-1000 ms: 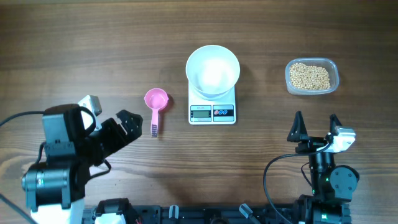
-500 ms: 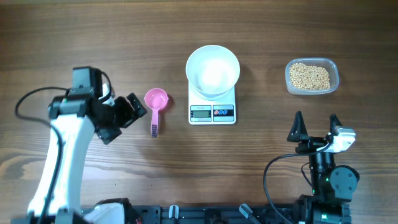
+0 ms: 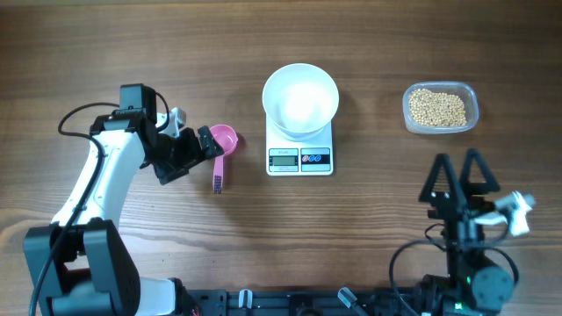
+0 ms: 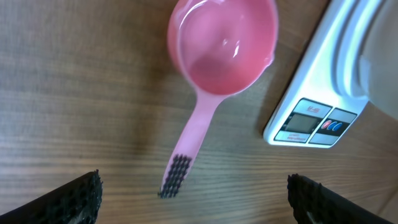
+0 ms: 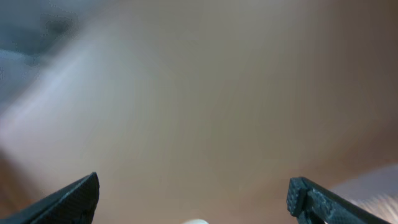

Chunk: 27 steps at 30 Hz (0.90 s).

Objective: Scoop item into bowl and weigh 150g on scale

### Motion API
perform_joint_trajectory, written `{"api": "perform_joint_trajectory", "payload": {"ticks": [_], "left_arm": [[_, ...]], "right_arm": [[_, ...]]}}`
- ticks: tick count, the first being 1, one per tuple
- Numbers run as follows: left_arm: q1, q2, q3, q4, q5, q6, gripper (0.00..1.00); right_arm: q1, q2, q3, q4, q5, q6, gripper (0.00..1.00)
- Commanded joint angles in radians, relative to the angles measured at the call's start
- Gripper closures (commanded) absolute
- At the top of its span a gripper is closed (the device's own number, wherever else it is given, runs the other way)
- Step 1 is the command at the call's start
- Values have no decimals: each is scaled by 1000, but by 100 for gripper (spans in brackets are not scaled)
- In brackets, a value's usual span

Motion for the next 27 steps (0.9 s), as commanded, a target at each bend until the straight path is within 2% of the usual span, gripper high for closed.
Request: {"api": "perform_joint_trajectory", "payload": {"ticks": [1,2,3,7,11,14,16,18,21,26,27], "left_arm": [[1,4,-1,55,11,71,0],[1,4,-1,66,12,71,0],[1,4,-1,76,12,71,0],[1,4,-1,74,12,71,0],[1,5,-3,60,12,71,0],[0,6,-17,58,12,71,0],[0,6,-36,64,13,71,0],[0,6,-68,87,16,71,0],[-4,6,-119,133,28,71,0],[-4,8,-158,210,53,68,0],[-4,8,-161,220,53,67,0]], "right_arm": [[-9,47,140,8,22,-113,0],[-11,71,185,-13,21,-166,0],[-13,159,336,-116,17,-319,0],[-13,449,756,-497,17,-595,0],[-13,793,1189,-946,2,-644,0],[-13,1012,1432,-1182,-128,-643,0],[-13,1144,1534,-1236,-331,-627,0],[-12,1220,1546,-1199,-500,-547,0],[-12,1350,1546,-1183,-689,-282,0],[14,1486,1546,-1207,-781,-301,1],[24,1496,1546,-1215,-769,-309,4]]}}
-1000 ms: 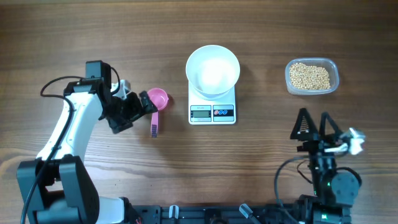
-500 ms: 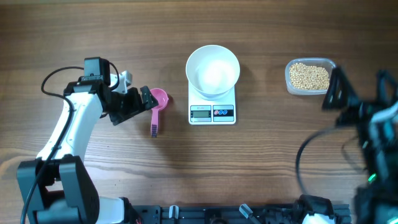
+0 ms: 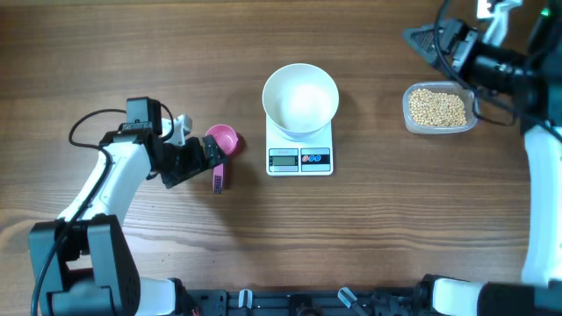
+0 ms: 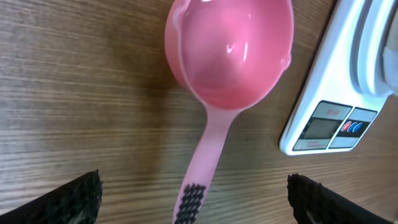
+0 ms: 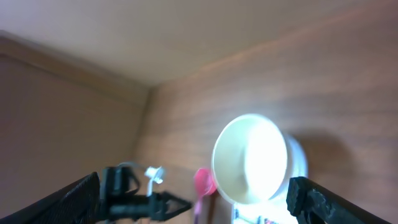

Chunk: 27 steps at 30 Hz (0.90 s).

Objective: Scoop item into bowl and weigh 150g on scale

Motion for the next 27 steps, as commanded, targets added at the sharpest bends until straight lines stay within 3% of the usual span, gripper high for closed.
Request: {"api": "perform_joint_trajectory", "payload": {"ticks": [1,6,8,17,21,23,27], "left_arm": [[-4,8,-21,34,26,15,0],[-7,8,-21,71,41,-10,4],[-16,8,-23,77,40,-10,4],[-32,51,-24,116,37,-11,4],[-32,127,-24,142,114,-11,6],[-41,166,-24,164,119,-11,11],[-43,188,-24,175,119,-11,35]], "right_arm": [[45,34,23,-27,-58,13,7],[167,35,23,-139,279,13,12],[199,35,23,-150,325,10,12],[239,35,23,-142,328,10,12],[239,35,23,-143,328,10,12],[239,35,23,-143,329,10,12],[239,35,23,-144,329,10,14]]}}
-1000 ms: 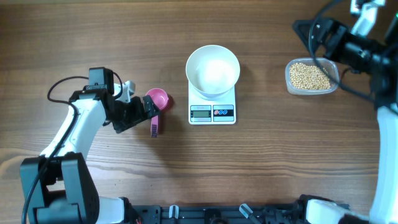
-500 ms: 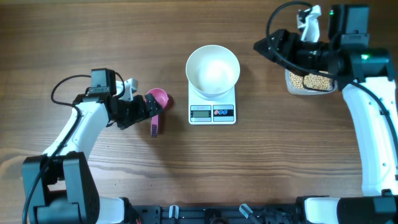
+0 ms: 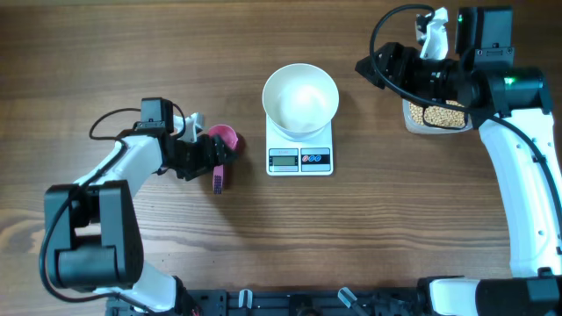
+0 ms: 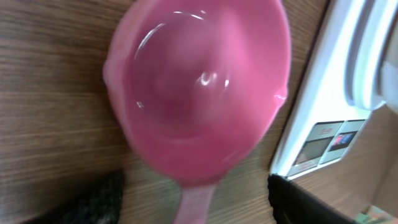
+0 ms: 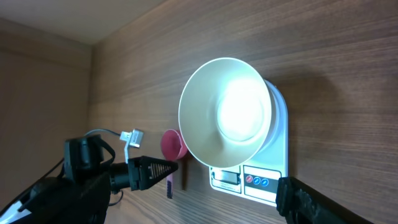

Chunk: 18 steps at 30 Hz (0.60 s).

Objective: Scoop item into bowl and weigh 150g on scale

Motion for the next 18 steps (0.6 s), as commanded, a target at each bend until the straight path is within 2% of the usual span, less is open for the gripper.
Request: {"api": "perform_joint_trajectory", "payload": {"ticks": [1,5,8,13,14,17,18], "left_arm": [[-7,35,-11,0,12,2,36],[-7,35,-11,10,12,2,54],[-7,35,-11,29,12,1,57],[-7,35,-11,33,12,-6,78],[-7,35,-11,33,12,-8,80],[-6,35,-11,47,12,-76,94],[-6,35,-11,51,12,-88,96]], "right_arm": [[3,-5,22,2,14,0,14],[3,-5,22,2,14,-1,17],[3,-5,22,2,14,-1,19],[3,-5,22,2,14,-1,23],[3,-5,22,2,14,-1,24],[3,-5,22,3,14,0,25],[3,-5,22,3,14,-1,25]]}}
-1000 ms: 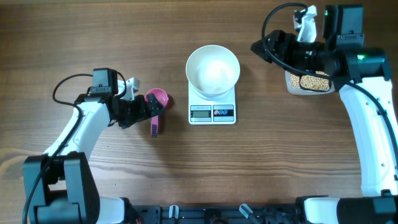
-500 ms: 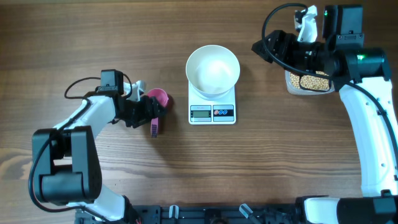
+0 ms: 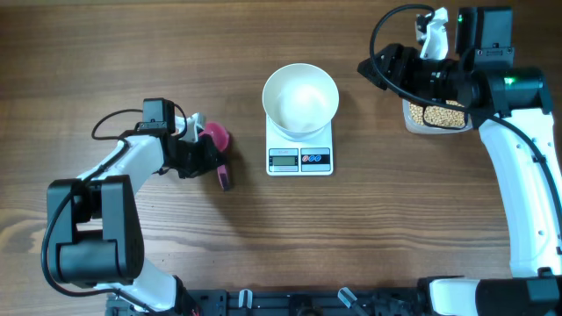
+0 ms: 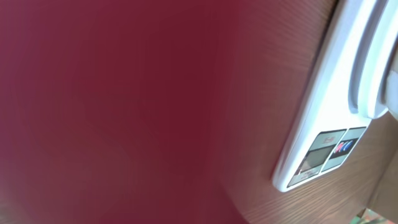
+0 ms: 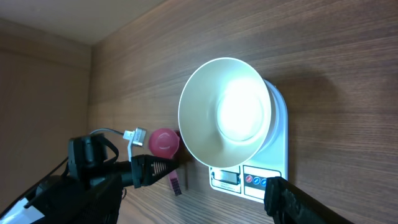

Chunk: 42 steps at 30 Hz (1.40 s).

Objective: Scoop item into bowl and weigh 150g on scale
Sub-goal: 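Lift the scoop and pass it to the right gripper above the bowl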

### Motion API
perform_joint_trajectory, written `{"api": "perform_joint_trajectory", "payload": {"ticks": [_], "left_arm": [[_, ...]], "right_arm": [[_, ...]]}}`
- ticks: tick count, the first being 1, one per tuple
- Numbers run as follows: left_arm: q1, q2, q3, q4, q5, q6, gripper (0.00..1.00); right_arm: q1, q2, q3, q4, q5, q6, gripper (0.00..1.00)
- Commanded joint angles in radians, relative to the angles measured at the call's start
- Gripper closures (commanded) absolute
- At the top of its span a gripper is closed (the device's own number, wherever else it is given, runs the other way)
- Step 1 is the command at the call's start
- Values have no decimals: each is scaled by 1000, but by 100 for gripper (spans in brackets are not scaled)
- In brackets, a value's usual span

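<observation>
The pink scoop (image 3: pixel 216 137) lies left of the white scale (image 3: pixel 300 160), its dark-tipped handle pointing toward the near edge. My left gripper (image 3: pixel 215 160) is at the handle and looks shut on it. In the left wrist view the scoop (image 4: pixel 112 112) fills most of the frame as a dark pink blur and hides the fingers. The empty white bowl (image 3: pixel 300 98) stands on the scale. My right gripper (image 3: pixel 375 68) hangs open, high above the table between the bowl and the tub of beans (image 3: pixel 439 115), holding nothing.
The right arm covers part of the bean tub at the back right. The scale's display and buttons (image 5: pixel 241 179) face the near edge. The left arm's cable (image 3: pixel 110 123) loops over the table to the left of the scoop.
The left gripper has closed in on the scoop handle. The scoop has turned a little and now blocks the left wrist camera. The right arm has barely moved.
At first the left gripper was open a short way from the scoop and the right arm was parked at the near edge. Then the left gripper was nearer the scoop and the right arm was up by the bean tub. Now the left gripper is on the handle.
</observation>
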Motion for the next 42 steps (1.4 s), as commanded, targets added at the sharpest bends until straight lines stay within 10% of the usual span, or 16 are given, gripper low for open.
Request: {"api": "perform_joint_trajectory", "payload": {"ticks": [1,11,17,25,32,42], "left_arm": [[-4,14,-6,16,1,-76,96],[78,-107,64,19,315,-133,96],[139,-288,91,314,473,-509,96],[84,-382,91,961,358,-1030,96],[18,-382,91,996,151,-1276,96],[-70,-382,91,1343,36,-1512,96]], "right_arm": [[3,-5,22,3,14,-1,26],[23,-5,22,41,-122,33,34],[90,-5,22,194,-294,134,30],[263,-5,22,495,-310,433,34],[368,-4,22,642,-229,627,49],[389,-1,21,690,-139,799,38]]}}
